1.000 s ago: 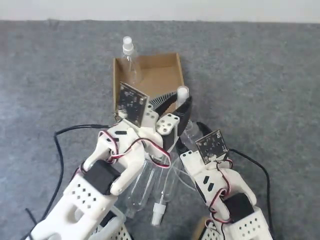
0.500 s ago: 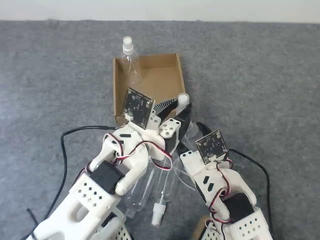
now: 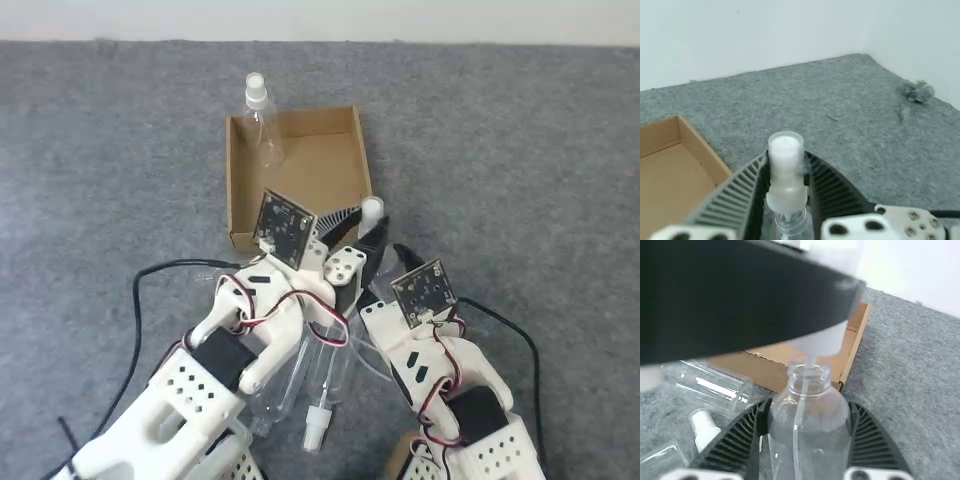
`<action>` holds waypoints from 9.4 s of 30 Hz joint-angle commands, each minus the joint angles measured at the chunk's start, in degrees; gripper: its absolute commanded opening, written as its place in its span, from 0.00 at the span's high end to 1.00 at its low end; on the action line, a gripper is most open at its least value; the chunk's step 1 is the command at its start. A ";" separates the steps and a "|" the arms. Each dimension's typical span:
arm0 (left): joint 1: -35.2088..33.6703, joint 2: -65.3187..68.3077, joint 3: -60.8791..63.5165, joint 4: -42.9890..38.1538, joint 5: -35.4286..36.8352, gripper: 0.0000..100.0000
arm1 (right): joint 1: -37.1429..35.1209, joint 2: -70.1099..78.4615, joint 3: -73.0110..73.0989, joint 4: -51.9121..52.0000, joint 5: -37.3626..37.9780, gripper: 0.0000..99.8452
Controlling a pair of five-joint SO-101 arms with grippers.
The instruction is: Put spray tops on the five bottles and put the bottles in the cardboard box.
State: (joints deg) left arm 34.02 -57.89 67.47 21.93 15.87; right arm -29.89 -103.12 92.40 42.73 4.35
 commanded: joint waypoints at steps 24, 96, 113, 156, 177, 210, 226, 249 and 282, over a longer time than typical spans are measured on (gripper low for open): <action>0.26 -0.26 3.56 -0.70 -0.09 0.88 | 2.42 -0.92 -4.22 -1.54 0.62 0.88; -5.98 -0.88 -13.67 30.33 -4.66 0.74 | 18.77 -0.22 -11.69 -11.47 -12.92 0.88; -5.98 -0.88 -13.14 30.07 -4.66 0.74 | 15.52 20.62 -30.15 -11.12 -13.01 0.89; -5.19 -0.79 -9.10 22.95 3.87 0.70 | 5.32 21.14 -35.08 -4.97 -12.75 0.88; -5.27 -0.79 -9.36 23.82 3.60 0.70 | 9.36 21.85 -34.64 -2.95 -12.57 0.88; -27.87 -2.81 -18.15 32.53 3.60 0.81 | 13.14 21.85 -26.02 -3.47 -12.84 0.88; -35.25 -42.90 0.75 27.69 3.60 0.97 | 12.88 21.85 -25.23 -3.38 -12.66 0.88; -51.60 -46.51 14.90 21.98 3.87 0.93 | 12.79 21.85 -22.86 -3.47 -12.48 0.89; -53.71 -46.51 17.80 19.16 3.43 0.97 | 8.40 29.32 -34.20 -13.76 -9.05 0.89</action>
State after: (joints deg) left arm -18.29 -103.25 85.85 42.95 19.21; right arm -20.04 -79.91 62.07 34.99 -5.58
